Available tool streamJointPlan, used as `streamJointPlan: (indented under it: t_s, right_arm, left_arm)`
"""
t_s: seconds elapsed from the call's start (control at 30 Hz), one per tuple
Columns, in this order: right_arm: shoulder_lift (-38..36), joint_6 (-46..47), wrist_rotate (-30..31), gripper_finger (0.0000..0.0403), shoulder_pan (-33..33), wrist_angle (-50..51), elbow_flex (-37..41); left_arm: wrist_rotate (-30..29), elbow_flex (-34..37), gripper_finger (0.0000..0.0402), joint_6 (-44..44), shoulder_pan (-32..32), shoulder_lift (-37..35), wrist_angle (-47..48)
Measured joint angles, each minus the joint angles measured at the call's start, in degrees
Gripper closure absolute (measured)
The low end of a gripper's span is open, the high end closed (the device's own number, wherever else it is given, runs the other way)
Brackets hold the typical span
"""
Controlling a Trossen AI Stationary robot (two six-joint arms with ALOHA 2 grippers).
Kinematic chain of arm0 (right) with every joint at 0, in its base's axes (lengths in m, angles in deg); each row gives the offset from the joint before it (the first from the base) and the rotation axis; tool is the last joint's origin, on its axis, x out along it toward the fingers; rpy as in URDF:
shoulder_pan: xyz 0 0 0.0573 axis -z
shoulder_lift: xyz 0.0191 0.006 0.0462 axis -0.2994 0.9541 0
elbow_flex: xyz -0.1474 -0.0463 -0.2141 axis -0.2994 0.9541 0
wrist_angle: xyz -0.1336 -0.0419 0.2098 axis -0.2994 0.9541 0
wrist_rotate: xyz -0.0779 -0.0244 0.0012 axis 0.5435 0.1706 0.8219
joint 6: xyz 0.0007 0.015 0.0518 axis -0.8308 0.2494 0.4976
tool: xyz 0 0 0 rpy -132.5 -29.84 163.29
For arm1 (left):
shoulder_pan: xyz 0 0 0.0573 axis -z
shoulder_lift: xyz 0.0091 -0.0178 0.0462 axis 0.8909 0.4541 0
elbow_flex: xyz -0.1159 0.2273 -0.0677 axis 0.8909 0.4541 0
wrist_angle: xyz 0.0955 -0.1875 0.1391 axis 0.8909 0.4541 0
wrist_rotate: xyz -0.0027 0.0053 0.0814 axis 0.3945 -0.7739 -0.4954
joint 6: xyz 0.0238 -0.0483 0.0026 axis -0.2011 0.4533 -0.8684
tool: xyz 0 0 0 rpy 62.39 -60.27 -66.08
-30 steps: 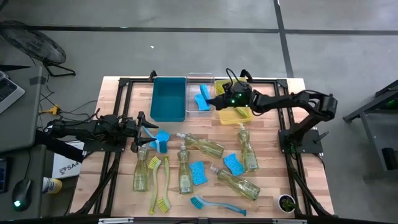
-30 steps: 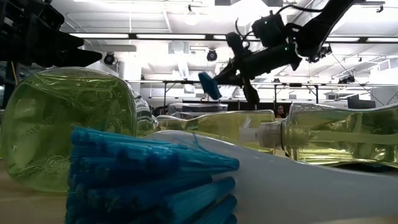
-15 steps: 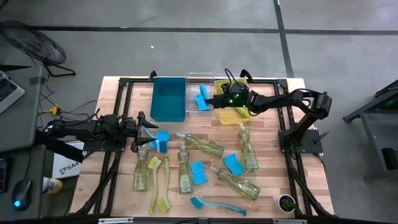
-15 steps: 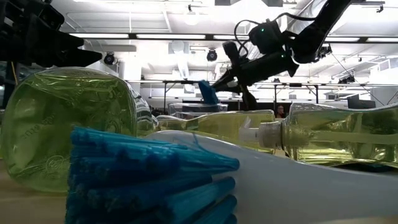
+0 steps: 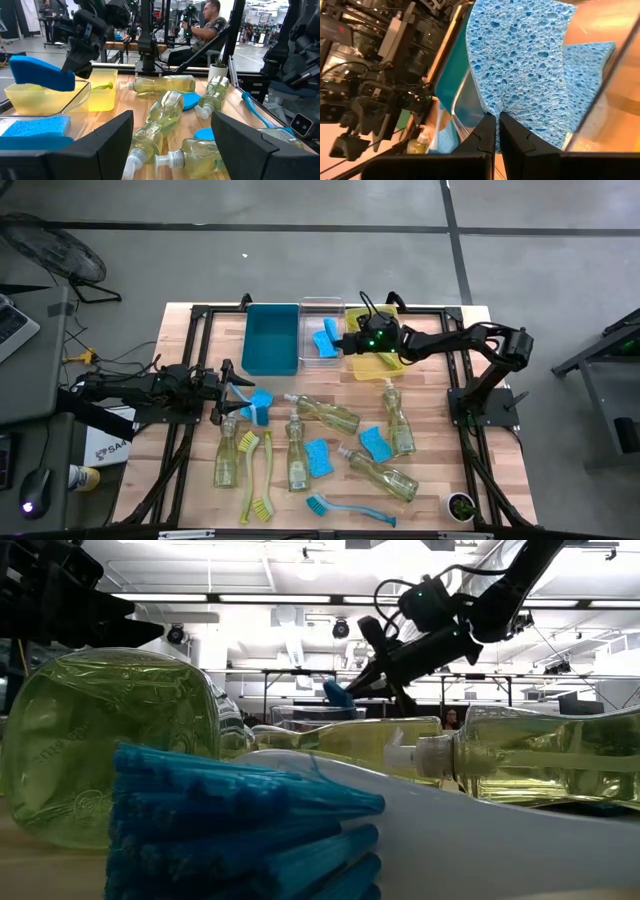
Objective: Pick & Place Kitchen Sink Supplies
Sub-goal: Put the blue sponge into the transparent bin
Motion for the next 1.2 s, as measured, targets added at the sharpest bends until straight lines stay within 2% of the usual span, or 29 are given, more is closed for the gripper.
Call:
streamJointPlan:
  t_s: [0.5,1.2]
  right_arm:
    - [0.0,-1.1,0.5,0.0394,0.0,2.5,0.0]
    - [0.0,-2.7,1.1,0.0343,0.0,4.1,0.0]
  left_arm:
    - [0.0,0.0,0.0137,0.0,0.0,0.0,0.0]
    - [0.0,0.0,0.0137,0.0,0.0,0.0,0.0]
